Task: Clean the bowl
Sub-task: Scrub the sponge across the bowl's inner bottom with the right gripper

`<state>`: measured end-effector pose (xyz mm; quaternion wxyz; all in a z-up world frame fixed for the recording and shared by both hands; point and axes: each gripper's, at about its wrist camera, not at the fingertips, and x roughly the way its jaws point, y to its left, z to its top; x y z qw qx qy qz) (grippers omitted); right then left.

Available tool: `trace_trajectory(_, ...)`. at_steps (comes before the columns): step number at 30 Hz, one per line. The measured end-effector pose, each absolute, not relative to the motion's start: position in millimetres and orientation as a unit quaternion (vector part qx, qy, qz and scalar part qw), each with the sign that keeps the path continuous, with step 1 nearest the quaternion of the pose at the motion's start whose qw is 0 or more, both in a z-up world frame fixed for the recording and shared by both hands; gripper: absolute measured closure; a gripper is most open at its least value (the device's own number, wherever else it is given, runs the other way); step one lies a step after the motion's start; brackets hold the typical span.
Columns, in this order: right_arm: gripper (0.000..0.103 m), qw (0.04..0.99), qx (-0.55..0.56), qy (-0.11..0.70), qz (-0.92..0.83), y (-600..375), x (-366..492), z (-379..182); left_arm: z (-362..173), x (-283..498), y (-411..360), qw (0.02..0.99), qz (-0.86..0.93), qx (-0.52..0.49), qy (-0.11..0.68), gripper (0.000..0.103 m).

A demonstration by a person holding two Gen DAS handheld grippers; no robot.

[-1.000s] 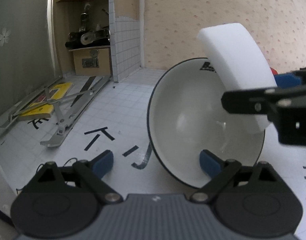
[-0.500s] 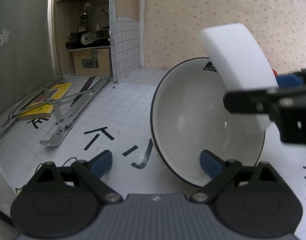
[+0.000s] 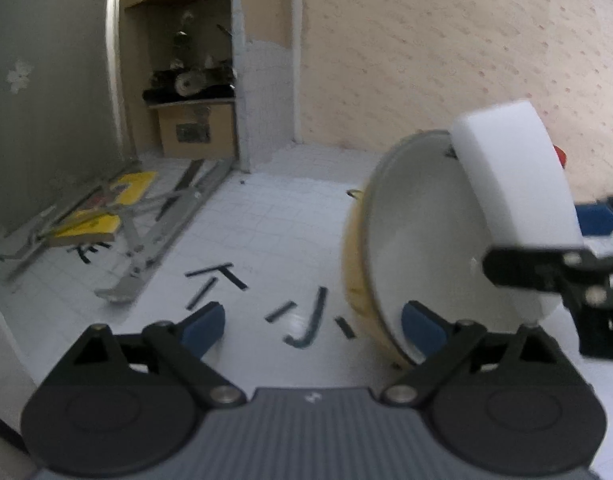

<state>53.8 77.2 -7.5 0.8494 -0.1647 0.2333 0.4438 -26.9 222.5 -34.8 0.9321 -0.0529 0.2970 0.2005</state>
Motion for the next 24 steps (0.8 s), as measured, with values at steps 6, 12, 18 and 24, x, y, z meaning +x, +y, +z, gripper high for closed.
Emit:
trace_trajectory(6,0.049,0.847,-0.163,0.235,0.447,76.3,54.0,-9.6,-35.7,-24.5,230.4,0.929,0.189,-0.084,0.308,0.006)
trace_trajectory(12,0.049,0.851,-0.160,0.225,0.447,81.0,56.0,-1.0,-40.9,-27.6,224.1,0.929,0.190,-0.069,0.309,0.004)
trace_trajectory(18,0.049,0.846,-0.155,0.219,0.461,91.0,54.6,5.3,-42.5,-30.9,220.7,0.931,0.190,-0.060,0.307,0.003)
trace_trajectory(24,0.049,0.844,-0.159,0.230,0.458,86.1,51.8,-2.6,-42.1,-32.7,220.8,0.932,0.188,-0.060,0.305,0.003)
